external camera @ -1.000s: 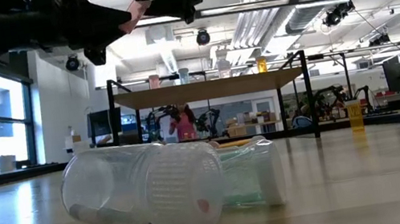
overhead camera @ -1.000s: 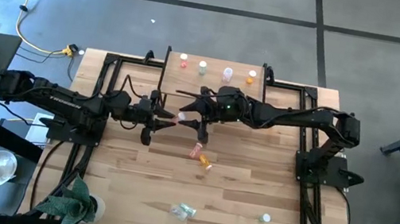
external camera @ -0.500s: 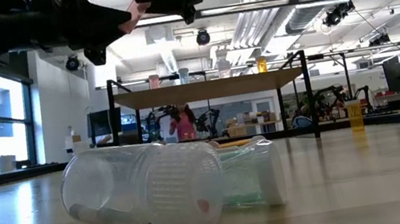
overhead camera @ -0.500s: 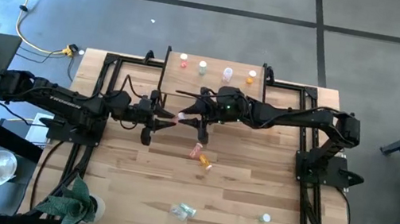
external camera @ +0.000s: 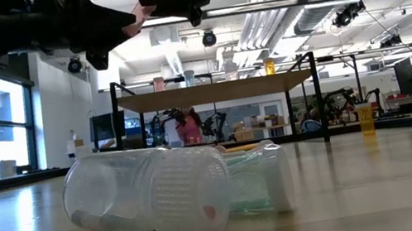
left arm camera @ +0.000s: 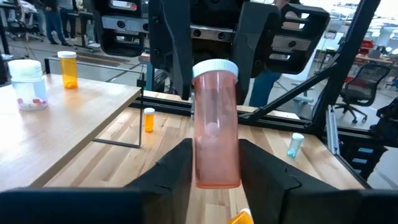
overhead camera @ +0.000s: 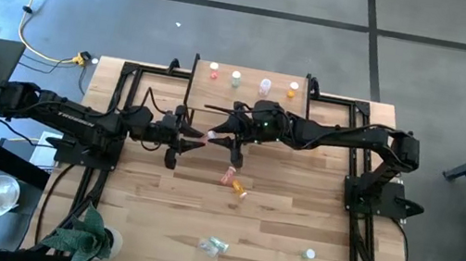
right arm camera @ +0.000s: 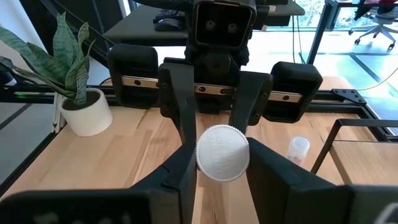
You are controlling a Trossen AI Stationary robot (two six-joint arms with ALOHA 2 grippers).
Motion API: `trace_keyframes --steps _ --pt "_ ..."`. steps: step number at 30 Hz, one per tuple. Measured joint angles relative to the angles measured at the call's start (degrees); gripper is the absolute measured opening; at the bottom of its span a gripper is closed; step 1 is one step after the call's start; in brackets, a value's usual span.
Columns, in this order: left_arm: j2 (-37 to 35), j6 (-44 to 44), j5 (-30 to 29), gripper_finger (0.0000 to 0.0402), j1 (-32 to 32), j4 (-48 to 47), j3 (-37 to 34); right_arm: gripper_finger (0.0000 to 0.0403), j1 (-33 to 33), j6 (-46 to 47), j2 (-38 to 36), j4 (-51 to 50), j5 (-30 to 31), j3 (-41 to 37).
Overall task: Pick and place medicine bottles onto shelf by color
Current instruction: Put the right pink pill bottle on the shelf aligned with the other pink pill bottle
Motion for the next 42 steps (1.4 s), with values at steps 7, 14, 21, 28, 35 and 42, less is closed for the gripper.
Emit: trace_keyframes --steps 7,14,21,28,35,42 --pt "0.00 0.02 -4.79 0.0187 0.04 -0.73 0.00 0.0104 -0.02 -0.11 0.02 -0.21 2.16 0.00" --pt "-0.83 0.02 -7.50 0.0217 1.73 -0.50 0.00 0.0104 -1.75 -1.57 -1.23 -0.21 5.91 0.02" --pt "-2.76 -0.04 -7.20 0.0214 3.19 -0.87 0.02 0.0104 -4.29 -1.57 -1.73 -1.01 6.16 1.96" --pt "-3.15 -0.64 -7.06 0.0214 3.17 -6.73 0.04 0.0104 -8.29 -3.36 -1.70 -3.62 7.41 11.42" --pt "-3.15 -0.51 -7.02 0.0214 3.17 -11.97 0.04 0.0104 -14.35 -3.49 2.70 -16.25 7.46 26.18" --pt "-3.15 1.09 -6.97 0.0213 3.17 -15.00 0.04 0.0104 -18.37 -5.41 14.09 -34.96 6.54 44.72"
